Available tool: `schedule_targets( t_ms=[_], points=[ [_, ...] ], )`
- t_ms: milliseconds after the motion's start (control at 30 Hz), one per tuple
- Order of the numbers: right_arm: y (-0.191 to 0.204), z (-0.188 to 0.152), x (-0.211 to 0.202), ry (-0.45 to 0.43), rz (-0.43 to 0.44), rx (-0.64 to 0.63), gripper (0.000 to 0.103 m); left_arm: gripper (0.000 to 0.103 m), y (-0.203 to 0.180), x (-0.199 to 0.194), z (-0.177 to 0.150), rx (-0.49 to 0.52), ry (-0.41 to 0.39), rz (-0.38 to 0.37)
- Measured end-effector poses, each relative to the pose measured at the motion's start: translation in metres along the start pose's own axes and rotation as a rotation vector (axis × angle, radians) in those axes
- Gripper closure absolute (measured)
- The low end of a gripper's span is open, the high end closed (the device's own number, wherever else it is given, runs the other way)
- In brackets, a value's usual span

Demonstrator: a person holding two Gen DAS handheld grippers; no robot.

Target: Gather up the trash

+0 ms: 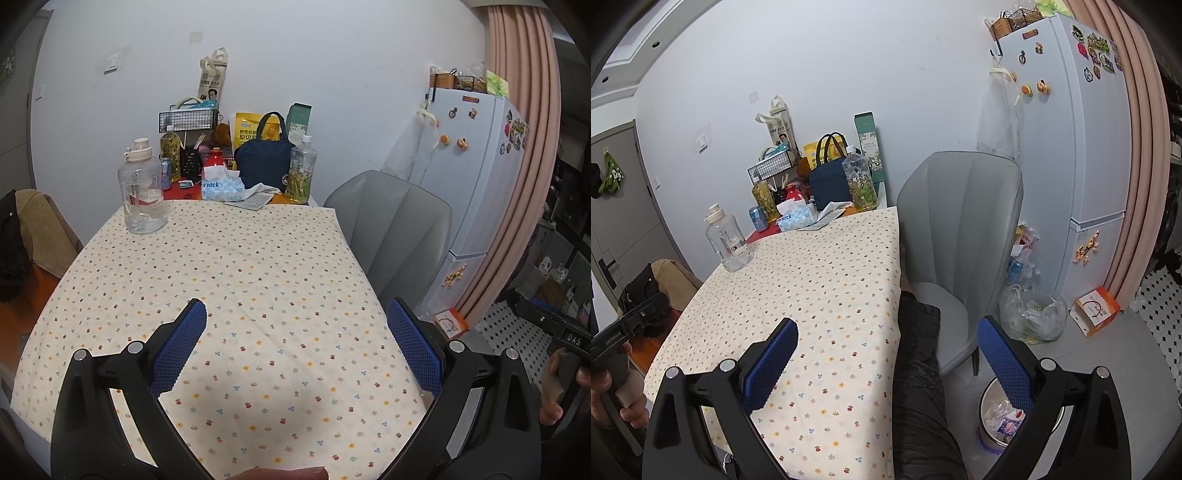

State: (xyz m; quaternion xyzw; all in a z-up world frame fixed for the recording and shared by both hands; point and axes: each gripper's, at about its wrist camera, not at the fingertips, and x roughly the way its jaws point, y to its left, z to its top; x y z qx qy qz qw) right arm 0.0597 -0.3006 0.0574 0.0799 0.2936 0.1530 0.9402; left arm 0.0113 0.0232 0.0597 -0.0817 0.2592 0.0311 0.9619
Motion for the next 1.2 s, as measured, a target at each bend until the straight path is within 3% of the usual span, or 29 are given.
schedule_targets(
  t_ms=[1200],
  points=[
    [-0.0041,-0.0052,0.0048,0.022,0.01,-0.004,0.008,0.006,-0.0053,0.0033,-0.0018,0.012,0.024,-0.009]
  ],
)
